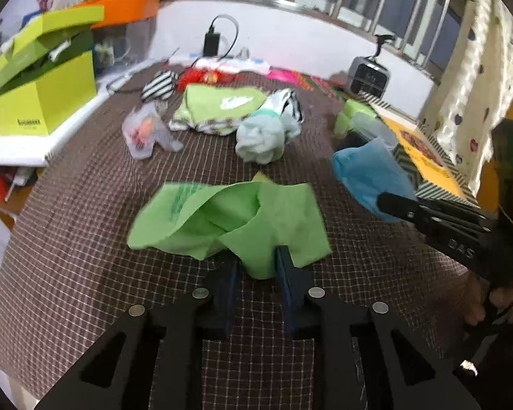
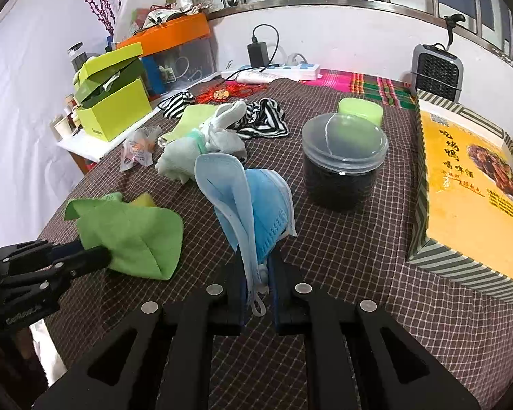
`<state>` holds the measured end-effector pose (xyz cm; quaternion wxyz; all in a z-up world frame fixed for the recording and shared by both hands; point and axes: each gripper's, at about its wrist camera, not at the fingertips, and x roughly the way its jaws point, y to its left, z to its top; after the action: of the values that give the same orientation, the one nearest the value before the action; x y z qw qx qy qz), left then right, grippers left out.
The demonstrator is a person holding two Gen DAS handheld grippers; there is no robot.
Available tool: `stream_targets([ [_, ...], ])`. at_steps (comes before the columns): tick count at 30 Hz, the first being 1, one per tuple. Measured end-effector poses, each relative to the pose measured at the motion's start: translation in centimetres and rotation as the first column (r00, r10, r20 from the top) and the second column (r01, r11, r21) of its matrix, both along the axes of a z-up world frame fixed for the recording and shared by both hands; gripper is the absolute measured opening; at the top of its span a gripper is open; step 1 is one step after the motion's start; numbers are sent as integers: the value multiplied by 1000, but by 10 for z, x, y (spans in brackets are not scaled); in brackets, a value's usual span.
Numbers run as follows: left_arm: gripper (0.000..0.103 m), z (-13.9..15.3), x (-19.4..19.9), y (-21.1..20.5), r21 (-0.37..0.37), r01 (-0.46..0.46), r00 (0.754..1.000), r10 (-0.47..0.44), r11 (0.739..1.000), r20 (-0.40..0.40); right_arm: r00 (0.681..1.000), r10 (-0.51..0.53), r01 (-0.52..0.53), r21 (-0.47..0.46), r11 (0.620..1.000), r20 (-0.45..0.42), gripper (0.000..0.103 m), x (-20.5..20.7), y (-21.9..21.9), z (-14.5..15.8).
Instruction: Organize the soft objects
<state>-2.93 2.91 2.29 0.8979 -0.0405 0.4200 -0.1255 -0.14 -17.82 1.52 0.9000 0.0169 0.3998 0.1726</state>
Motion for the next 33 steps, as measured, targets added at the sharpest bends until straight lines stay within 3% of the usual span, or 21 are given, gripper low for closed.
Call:
stream_targets([
  [3,33,-4,3,1,-26,-20,1000,19,999,-19,1000,-2,2,2,1000,6,11,-3,-1,2],
  [5,35,-3,6,0,-23,-34,999,33,999,-16,1000,-9,9,3,1000,8,11,-3,-3,2],
  [6,34,-3,8,-1,-26,-42,999,42,999,-13,1000,-11,11,3,1000,5,11,-3,-4,1],
  [9,19,-4,13,1,-45,-61,998,61,997,-20,1000,-10,10,10,1000,1,11,-3,-5,0],
  [13,12,-1,11,-1,-8,-69,998,69,998,-7,1000,-12,12,12,1000,11,11,-5,-7,2],
  [20,11,19,1,2,8,-75,995,75,997,65,999,-23,22,16,1000,26,11,-9,-13,8],
  [27,11,12,6,-6,7,-60,998,60,998,33,999,-33,33,-8,999,20,11,-10,-16,4],
  [33,14,3,20,-29,76,-72,997,70,995,29,998,-55,56,-97,994,19,11,-5,-10,-4],
])
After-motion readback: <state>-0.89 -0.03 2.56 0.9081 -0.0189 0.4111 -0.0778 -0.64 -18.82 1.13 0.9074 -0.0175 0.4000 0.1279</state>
